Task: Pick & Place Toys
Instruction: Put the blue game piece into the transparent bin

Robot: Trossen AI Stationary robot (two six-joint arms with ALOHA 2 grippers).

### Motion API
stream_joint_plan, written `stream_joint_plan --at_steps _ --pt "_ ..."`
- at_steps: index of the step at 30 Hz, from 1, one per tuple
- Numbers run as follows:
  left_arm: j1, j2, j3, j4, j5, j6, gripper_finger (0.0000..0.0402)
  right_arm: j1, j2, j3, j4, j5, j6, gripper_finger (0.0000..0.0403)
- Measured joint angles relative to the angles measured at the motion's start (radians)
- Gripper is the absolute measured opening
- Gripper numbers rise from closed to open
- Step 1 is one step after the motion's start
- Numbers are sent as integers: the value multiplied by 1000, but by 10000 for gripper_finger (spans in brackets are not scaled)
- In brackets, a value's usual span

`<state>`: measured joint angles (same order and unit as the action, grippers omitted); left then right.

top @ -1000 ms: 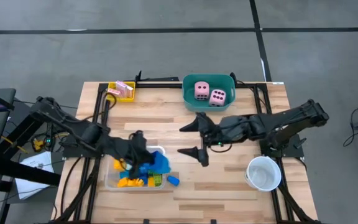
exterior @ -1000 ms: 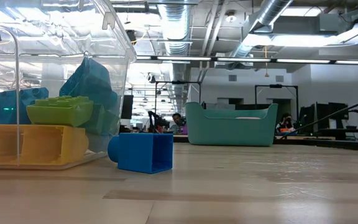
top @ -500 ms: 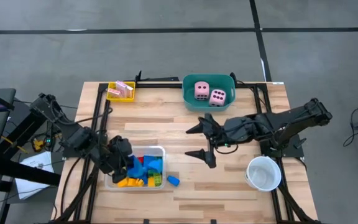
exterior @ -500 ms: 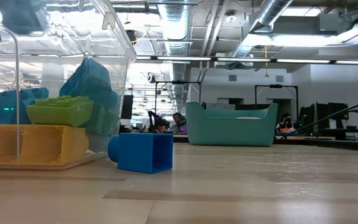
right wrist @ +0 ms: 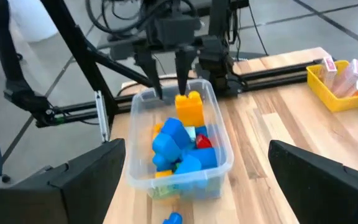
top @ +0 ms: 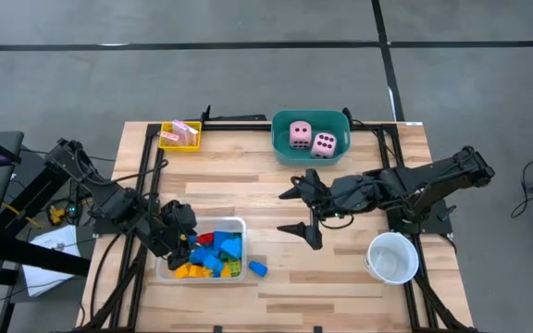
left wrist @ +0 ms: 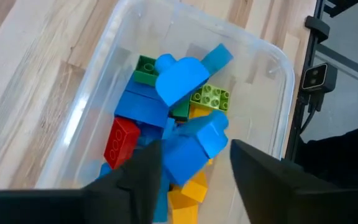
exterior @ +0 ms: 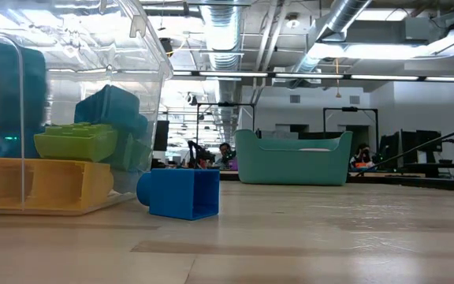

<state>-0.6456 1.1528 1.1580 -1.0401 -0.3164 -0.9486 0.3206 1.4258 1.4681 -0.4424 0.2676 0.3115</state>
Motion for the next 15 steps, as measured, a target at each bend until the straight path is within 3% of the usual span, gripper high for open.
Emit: stream_joint_plan --at_steps 6,11,15 --pt "0 -8 0 34 -2 22 225 1 0 0 -95 24 45 386" --pt "0 -8 0 127 -49 91 230 1 0 0 -318 110 201 386" --pt "5 -8 0 205 -97 145 227 21 0 -50 -361 129 314 386"
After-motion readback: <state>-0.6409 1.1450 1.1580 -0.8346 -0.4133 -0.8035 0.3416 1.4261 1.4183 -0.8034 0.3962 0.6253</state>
